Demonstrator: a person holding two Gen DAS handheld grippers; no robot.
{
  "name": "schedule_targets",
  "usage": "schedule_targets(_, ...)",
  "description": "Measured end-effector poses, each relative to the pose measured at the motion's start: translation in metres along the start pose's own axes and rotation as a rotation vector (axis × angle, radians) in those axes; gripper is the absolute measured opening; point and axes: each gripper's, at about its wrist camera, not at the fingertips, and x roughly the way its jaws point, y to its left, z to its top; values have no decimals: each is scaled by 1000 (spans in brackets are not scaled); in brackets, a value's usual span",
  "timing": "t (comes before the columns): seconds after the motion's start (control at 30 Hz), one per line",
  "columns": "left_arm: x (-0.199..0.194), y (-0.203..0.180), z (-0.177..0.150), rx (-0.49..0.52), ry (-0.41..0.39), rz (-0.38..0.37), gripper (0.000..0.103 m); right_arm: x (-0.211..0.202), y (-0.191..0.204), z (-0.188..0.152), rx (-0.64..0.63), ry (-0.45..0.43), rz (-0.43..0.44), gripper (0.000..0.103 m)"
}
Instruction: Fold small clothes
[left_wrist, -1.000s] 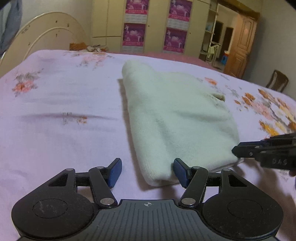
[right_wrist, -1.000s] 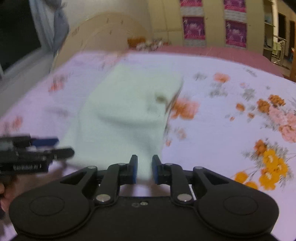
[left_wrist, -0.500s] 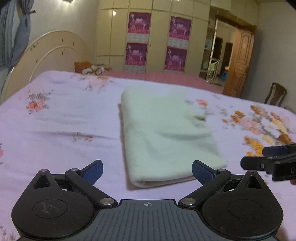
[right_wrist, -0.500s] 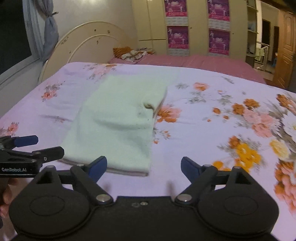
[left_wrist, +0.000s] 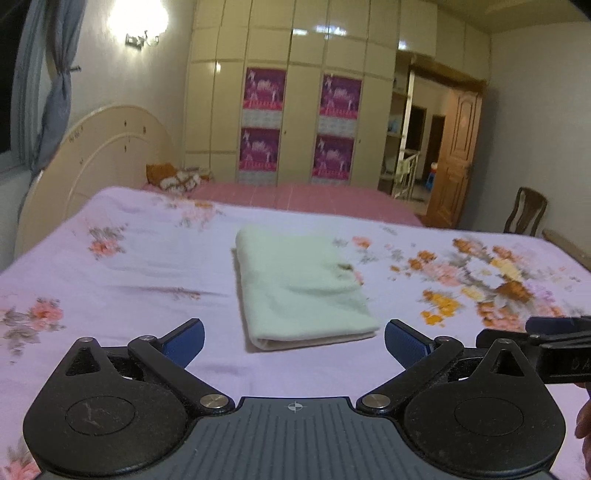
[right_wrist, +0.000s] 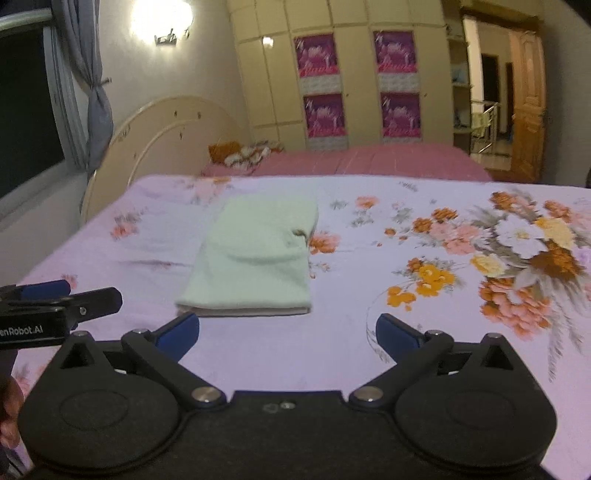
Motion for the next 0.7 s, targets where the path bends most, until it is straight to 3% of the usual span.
schedule_targets(0.3, -81, -5, -20, 13, -48, -22, 103, -66, 21, -25, 20, -48, -30, 102)
schedule_targets(0.7, -103, -17, -32, 22, -56, -23, 103, -100, 28, -41, 12, -76, -43, 102)
